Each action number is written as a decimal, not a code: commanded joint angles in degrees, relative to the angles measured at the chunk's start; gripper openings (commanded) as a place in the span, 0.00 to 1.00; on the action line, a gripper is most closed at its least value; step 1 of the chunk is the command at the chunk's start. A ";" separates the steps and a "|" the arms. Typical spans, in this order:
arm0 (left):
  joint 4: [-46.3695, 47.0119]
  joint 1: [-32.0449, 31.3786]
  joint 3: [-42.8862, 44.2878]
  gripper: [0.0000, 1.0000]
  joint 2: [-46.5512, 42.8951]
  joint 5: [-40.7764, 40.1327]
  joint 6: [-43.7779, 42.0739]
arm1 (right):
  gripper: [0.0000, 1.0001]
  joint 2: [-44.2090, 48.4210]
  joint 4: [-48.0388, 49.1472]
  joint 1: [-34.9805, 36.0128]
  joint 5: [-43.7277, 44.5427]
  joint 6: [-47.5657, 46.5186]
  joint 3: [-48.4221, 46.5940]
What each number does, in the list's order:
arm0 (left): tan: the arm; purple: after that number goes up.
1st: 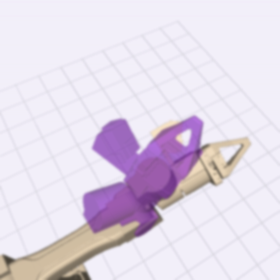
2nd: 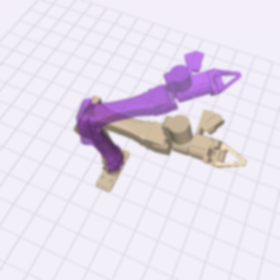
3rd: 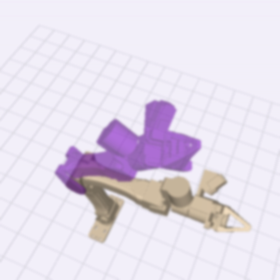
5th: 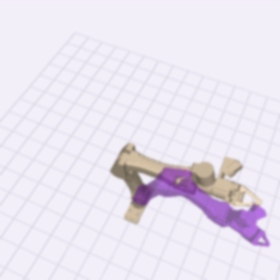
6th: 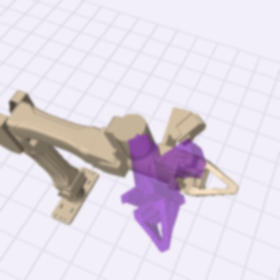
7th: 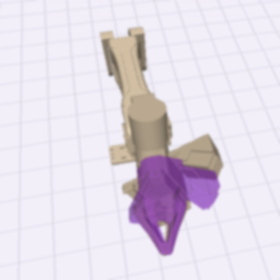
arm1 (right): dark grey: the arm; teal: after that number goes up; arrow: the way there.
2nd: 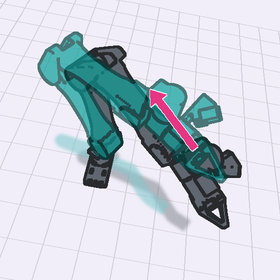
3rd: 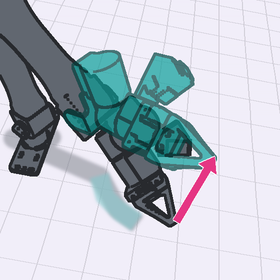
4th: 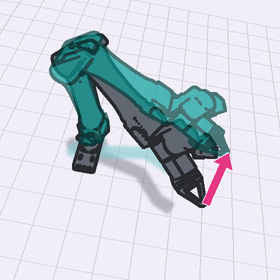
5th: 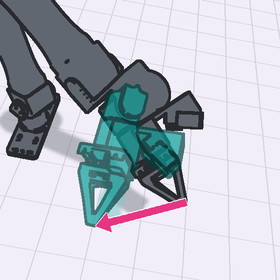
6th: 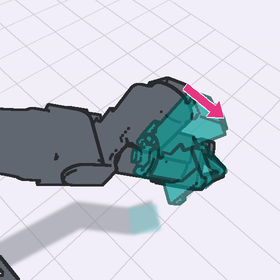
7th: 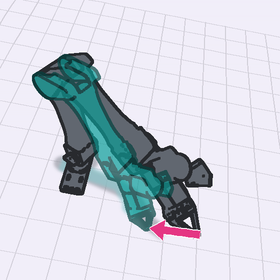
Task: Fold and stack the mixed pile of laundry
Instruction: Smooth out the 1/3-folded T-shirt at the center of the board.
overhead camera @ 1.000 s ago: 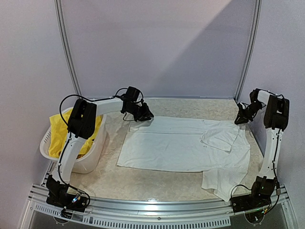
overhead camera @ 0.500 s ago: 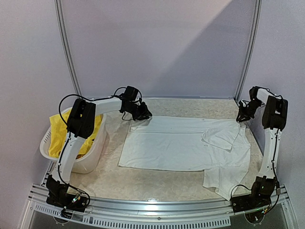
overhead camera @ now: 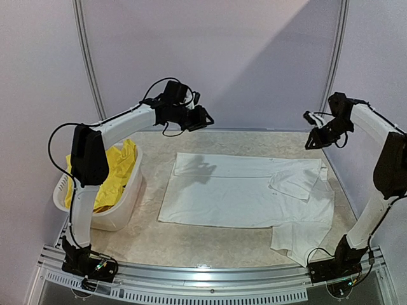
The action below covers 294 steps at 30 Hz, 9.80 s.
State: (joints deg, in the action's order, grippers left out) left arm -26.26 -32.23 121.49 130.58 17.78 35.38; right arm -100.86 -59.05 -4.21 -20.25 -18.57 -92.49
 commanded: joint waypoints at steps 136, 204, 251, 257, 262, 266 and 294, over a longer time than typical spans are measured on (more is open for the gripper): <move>10.36 -0.56 -10.21 0.41 12.21 2.05 9.86 | 0.37 -23.39 3.86 -16.82 -10.53 -0.42 -2.04; 3.98 -8.29 -19.80 0.41 -2.13 1.86 0.40 | 0.09 -1.08 5.32 3.86 13.50 -22.94 29.94; 7.20 -7.59 -24.55 0.41 -2.69 3.88 1.35 | 0.23 4.84 -7.32 9.50 1.13 -17.07 16.32; 6.45 -7.50 -25.69 0.41 -4.19 3.27 0.85 | 0.21 -0.44 -1.87 16.43 2.70 -15.08 16.41; 5.72 -7.50 -26.69 0.41 -5.52 2.81 0.51 | 0.22 -5.96 0.17 20.03 3.32 -13.14 12.69; 5.35 -7.33 -27.16 0.41 -6.04 2.39 0.23 | 0.23 -10.01 1.81 22.96 6.47 -12.19 11.61; 6.03 -6.63 -27.39 0.41 -5.34 4.01 0.55 | 0.14 -16.48 5.61 26.57 13.22 -8.20 10.22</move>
State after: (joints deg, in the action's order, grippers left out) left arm -20.36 -39.72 94.43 126.50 21.04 36.40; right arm -116.01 -54.24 21.78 -7.81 -27.38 -81.30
